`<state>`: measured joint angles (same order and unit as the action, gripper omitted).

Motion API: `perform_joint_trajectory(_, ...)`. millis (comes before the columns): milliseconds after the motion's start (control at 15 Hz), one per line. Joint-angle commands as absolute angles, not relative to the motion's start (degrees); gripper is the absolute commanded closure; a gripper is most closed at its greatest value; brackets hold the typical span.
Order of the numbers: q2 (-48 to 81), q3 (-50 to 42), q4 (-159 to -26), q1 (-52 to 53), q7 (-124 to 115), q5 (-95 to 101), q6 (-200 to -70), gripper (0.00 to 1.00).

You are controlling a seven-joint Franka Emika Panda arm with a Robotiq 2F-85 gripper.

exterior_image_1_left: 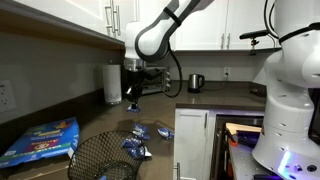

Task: Remove a packet from the bin and put it on the counter

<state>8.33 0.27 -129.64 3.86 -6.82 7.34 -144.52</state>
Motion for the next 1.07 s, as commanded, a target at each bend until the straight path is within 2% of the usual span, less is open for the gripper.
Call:
perform_joint_trajectory(0,12.7,0.2,-128.6,3.5,-8.3,6.8,-147.5,0.98)
perform_joint_trajectory(267,16.9,-0.1,-129.0,3.6,-8.0,6.0,-150.9,0.98)
perform_joint_trajectory(333,17.9,-0.1,-129.0,3.6,-7.9,6.0,-151.5,0.95)
perform_joint_trajectory(400,18.5,-0.2,-129.1,3.7,-7.8,5.9,-151.9,0.69)
perform_joint_trajectory(467,18.8,-0.2,-129.3,3.8,-7.6,5.8,-152.0,0.68)
perform_joint_trajectory(600,17.9,0.4,-129.5,3.7,-6.6,5.1,-150.3,0.56)
perform_joint_trajectory(1000,9.9,3.7,-132.1,3.9,-4.7,0.4,-143.7,0.17)
